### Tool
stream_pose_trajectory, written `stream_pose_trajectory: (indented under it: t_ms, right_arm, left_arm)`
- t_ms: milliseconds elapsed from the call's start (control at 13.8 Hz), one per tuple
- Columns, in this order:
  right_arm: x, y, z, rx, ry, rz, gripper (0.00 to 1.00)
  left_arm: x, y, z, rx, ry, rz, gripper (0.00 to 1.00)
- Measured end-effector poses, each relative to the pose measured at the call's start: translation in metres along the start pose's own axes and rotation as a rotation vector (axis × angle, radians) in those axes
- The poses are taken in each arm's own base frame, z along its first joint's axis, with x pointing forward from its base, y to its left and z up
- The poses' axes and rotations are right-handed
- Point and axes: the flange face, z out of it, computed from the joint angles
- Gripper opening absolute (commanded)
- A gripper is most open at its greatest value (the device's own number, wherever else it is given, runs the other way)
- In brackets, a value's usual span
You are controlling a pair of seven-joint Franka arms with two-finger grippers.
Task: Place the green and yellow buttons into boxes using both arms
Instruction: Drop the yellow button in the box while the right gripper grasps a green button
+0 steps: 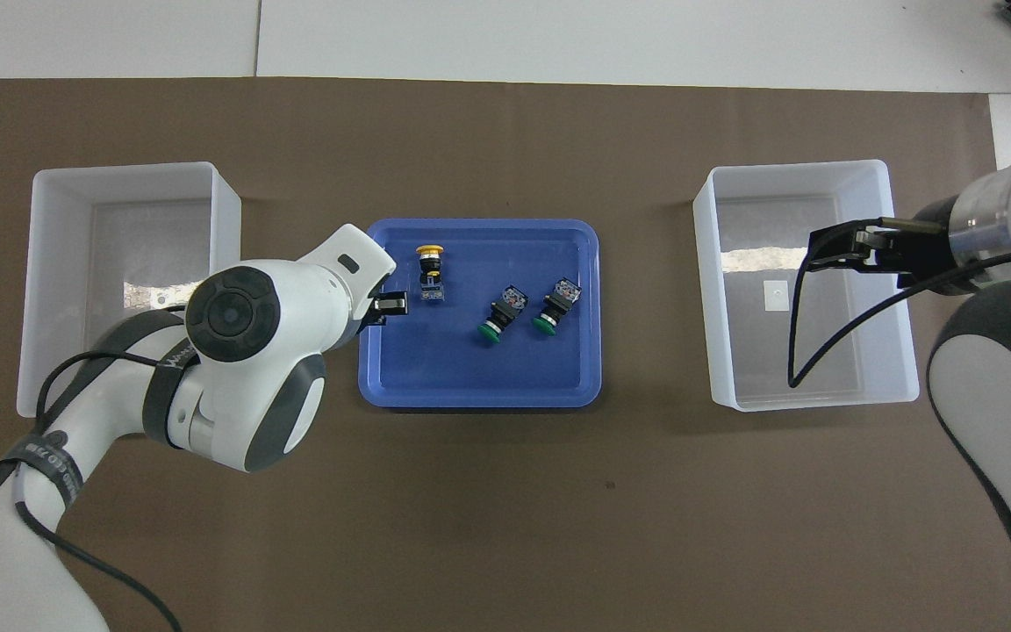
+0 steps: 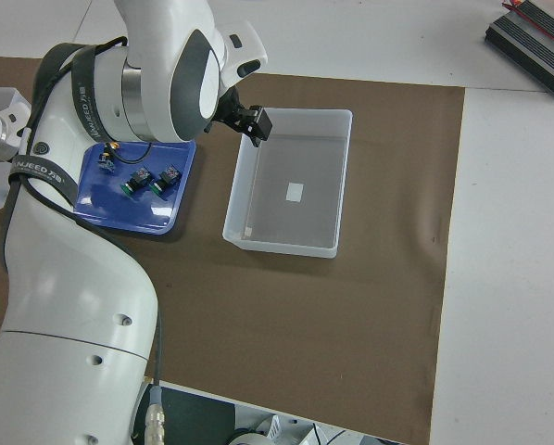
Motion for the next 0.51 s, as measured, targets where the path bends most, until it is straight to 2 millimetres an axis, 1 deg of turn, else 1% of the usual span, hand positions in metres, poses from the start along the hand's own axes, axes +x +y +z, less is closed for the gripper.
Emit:
stream_pose_trajectory:
  t_ms: [72,145,290,362,507]
  right_arm:
    - [0.007,-0.012,0.017,0.001,0.013,0.019,1.00]
    - [0.012,-0.031,0.036,0.005,0.027,0.052,1.00]
    - [0.014,-0.087,0.078,0.024,0.059,0.162,1.00]
    - [0.011,-0.117,0.099,0.035,0.071,0.208,1.00]
    - [0.001,-0.170,0.138,0.047,0.074,0.270,1.00]
  left_arm:
    - [0.013,-0.016,-0.011,-0.001,0.021,-0.017,0.00]
    - [0.026,-0.033,-0.020,0.001,0.040,-0.018,0.00]
    - [0.051,-0.080,-0.031,0.018,0.070,0.014,0.00]
    - [0.060,-0.109,-0.035,0.032,0.078,0.040,0.00]
    - [0.073,-0.168,-0.039,0.062,0.089,0.086,0.00]
